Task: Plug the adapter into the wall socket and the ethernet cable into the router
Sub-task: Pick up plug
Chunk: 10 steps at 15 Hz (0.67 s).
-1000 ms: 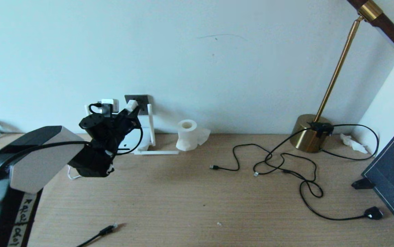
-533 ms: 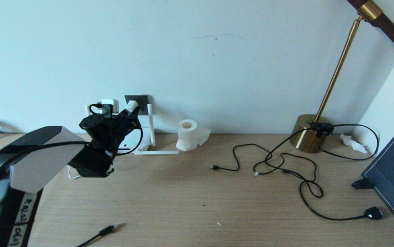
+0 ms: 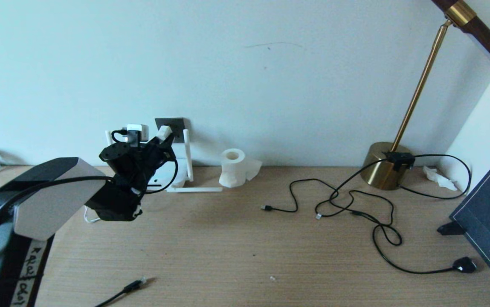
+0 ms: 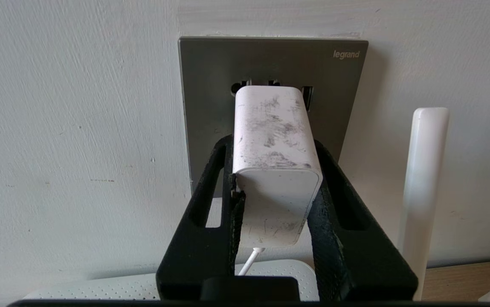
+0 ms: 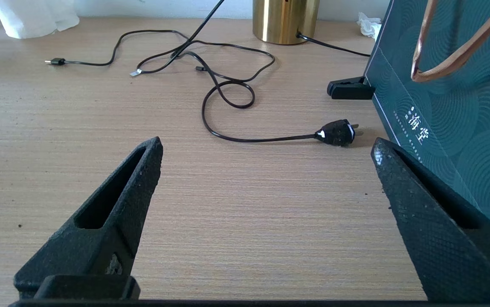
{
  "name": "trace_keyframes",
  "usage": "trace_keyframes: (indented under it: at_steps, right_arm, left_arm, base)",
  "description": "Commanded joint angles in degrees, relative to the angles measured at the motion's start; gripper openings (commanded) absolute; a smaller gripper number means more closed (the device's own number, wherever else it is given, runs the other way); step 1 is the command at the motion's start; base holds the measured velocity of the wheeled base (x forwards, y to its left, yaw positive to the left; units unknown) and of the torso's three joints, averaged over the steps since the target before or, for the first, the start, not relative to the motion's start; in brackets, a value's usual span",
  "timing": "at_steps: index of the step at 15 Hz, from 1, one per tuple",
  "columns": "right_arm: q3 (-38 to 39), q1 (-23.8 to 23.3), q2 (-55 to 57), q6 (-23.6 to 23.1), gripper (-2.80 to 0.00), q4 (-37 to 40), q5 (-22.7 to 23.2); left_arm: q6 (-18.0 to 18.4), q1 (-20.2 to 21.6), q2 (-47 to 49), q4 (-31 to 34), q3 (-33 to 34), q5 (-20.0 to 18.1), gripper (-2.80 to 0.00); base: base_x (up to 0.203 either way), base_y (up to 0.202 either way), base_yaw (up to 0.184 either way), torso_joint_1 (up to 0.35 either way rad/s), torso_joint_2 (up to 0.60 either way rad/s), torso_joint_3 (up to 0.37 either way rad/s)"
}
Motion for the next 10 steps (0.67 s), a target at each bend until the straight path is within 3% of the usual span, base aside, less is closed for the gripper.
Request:
trace_keyframes:
  at_steps: [1,10]
  right_arm:
    - [0.00,0.01,0.04,0.00,0.00,-0.01,0.00]
    - [0.08,0.01,-0.02,0.00,0.00,-0.01,0.00]
  left_arm:
    - [0.00,0.01,0.08,-0.45,0.01,0.01,-2.80]
    - [0.00,0.01,0.08,-0.36,0.20,0.10,-2.80]
  base:
    - [0.000,0.000,0.000,0.000,0.00,0.000]
    - [0.000,0.000,0.000,0.000,0.00,0.000]
